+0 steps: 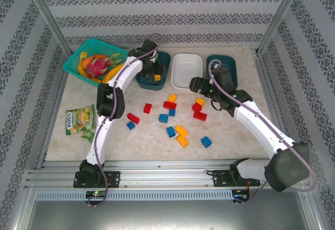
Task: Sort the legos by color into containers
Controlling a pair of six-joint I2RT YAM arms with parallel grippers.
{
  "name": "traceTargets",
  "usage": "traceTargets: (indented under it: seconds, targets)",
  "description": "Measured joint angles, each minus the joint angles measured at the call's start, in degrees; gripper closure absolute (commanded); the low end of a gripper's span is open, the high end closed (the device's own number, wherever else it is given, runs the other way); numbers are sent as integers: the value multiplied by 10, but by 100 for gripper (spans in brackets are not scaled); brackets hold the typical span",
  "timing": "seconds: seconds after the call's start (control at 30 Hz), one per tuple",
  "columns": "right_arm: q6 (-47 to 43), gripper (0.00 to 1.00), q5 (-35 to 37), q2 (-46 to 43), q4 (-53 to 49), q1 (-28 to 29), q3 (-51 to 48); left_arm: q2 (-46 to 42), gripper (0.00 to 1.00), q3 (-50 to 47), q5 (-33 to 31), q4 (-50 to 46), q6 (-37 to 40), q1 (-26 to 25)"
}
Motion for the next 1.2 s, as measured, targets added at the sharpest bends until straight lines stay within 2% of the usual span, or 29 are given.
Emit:
traceTargets:
  seconds: [0.1, 0.17, 0.33, 0.47, 0.57, 0.73, 0.9, 1.0, 1.2]
  targets:
    - [-2, 7, 0, 13, -60, -5, 6, -35, 21, -8, 1, -2, -9, 1]
    - [-2, 7, 0, 28, -97, -5, 6, -89, 19, -44, 8, 5, -17, 3]
    - [-3, 6, -10, 79, -151, -5, 1, -310, 3, -251, 44, 90, -54, 3]
    - [-1, 3, -19, 129, -175, -5, -2, -486, 0, -434, 83, 184, -101, 2]
    - [2, 2, -23, 166, -179, -4, -2, -565, 0, -544, 102, 236, -132, -3]
    - [12, 2, -24, 220, -175, -4, -2, -647, 0, -699, 111, 274, -168, -35]
    - [29, 2, -26, 267, -166, -2, 13, -739, 0, -798, 97, 287, -194, -47]
    - [38, 3, -26, 294, -158, 2, 30, -781, 0, -814, 91, 294, -204, -47]
    - [55, 11, -18, 310, -157, 3, 40, -800, 0, -815, 83, 299, -204, -47]
